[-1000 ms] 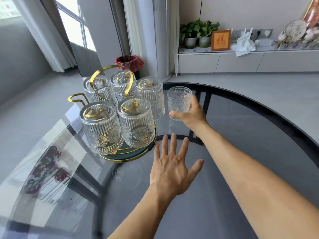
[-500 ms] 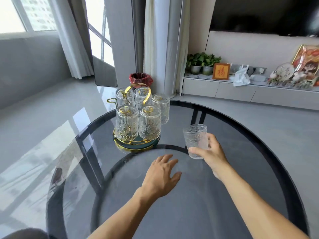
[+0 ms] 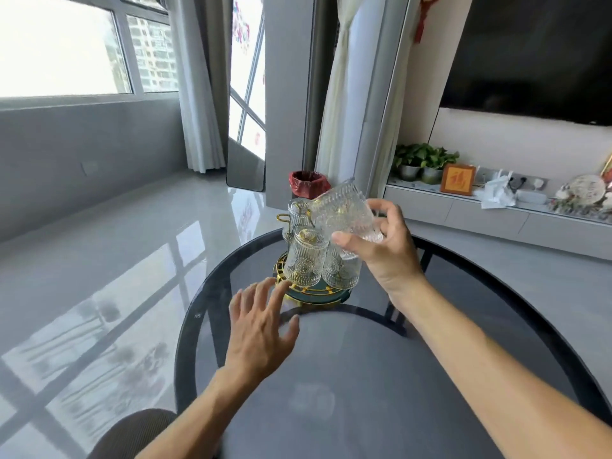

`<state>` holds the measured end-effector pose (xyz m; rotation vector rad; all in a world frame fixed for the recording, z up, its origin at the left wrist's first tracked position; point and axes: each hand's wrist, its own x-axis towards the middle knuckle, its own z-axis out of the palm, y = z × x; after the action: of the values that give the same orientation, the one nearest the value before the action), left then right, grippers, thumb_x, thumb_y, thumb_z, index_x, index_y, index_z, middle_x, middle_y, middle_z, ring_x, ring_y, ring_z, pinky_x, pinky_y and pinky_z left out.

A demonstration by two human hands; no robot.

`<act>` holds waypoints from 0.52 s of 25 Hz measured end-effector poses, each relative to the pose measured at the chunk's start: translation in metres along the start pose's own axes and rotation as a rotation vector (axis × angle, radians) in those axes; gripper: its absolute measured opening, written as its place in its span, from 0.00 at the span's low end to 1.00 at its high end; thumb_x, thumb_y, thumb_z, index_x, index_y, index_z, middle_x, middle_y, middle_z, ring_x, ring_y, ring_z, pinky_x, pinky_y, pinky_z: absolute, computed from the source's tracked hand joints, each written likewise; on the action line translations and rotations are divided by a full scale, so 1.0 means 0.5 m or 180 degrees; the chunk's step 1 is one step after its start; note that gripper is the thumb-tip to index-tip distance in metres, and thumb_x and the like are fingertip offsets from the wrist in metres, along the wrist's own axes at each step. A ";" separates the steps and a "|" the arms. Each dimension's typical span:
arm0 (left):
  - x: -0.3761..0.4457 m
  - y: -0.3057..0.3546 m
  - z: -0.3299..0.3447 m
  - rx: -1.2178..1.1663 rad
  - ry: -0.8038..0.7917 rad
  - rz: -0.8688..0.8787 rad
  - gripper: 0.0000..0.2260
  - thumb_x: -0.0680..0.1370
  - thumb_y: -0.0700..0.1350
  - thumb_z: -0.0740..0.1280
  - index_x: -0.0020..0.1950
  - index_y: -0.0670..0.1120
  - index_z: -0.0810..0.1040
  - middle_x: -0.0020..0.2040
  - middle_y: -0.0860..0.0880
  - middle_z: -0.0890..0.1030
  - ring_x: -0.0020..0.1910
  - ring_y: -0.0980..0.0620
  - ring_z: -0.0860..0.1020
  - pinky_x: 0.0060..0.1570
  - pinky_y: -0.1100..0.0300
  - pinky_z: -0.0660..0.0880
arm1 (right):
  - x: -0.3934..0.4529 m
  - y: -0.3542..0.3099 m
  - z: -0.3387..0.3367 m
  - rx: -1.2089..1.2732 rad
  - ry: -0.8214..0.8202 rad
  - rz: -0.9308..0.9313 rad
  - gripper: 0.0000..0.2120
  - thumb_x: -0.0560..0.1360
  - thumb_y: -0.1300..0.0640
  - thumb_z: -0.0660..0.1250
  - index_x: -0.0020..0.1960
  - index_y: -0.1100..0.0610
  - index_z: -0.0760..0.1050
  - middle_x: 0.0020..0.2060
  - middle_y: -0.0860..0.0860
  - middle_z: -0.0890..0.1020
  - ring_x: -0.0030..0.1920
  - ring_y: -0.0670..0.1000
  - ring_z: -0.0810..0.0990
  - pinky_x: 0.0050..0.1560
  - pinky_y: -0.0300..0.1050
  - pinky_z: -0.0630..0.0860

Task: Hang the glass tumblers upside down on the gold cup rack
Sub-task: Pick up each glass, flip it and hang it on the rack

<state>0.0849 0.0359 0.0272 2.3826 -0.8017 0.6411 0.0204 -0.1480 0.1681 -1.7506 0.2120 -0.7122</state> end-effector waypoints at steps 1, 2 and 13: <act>0.001 -0.013 -0.001 0.0167 -0.0152 -0.0153 0.31 0.73 0.60 0.67 0.72 0.49 0.69 0.70 0.43 0.72 0.69 0.38 0.69 0.70 0.37 0.58 | 0.014 -0.017 0.017 -0.0168 0.0013 -0.0035 0.34 0.56 0.46 0.79 0.59 0.46 0.70 0.58 0.55 0.78 0.57 0.53 0.79 0.54 0.54 0.79; 0.004 -0.016 0.002 0.0224 -0.0279 -0.0283 0.34 0.73 0.64 0.63 0.76 0.50 0.64 0.74 0.42 0.68 0.73 0.38 0.64 0.72 0.36 0.51 | 0.027 -0.032 0.030 -0.0357 0.0032 -0.0091 0.35 0.56 0.44 0.79 0.59 0.47 0.70 0.58 0.54 0.78 0.59 0.54 0.78 0.56 0.58 0.77; 0.126 -0.097 0.041 -0.0321 -0.0213 -0.1066 0.42 0.74 0.69 0.60 0.80 0.52 0.46 0.81 0.46 0.53 0.79 0.43 0.51 0.73 0.36 0.44 | 0.177 -0.060 0.166 -0.2307 -0.0106 -0.0598 0.32 0.59 0.37 0.76 0.55 0.47 0.66 0.47 0.45 0.75 0.45 0.51 0.76 0.46 0.47 0.73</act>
<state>0.1666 0.0309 0.0322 2.3795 -0.4333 0.3770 0.1308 -0.1145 0.2155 -2.4958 0.3109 -0.7975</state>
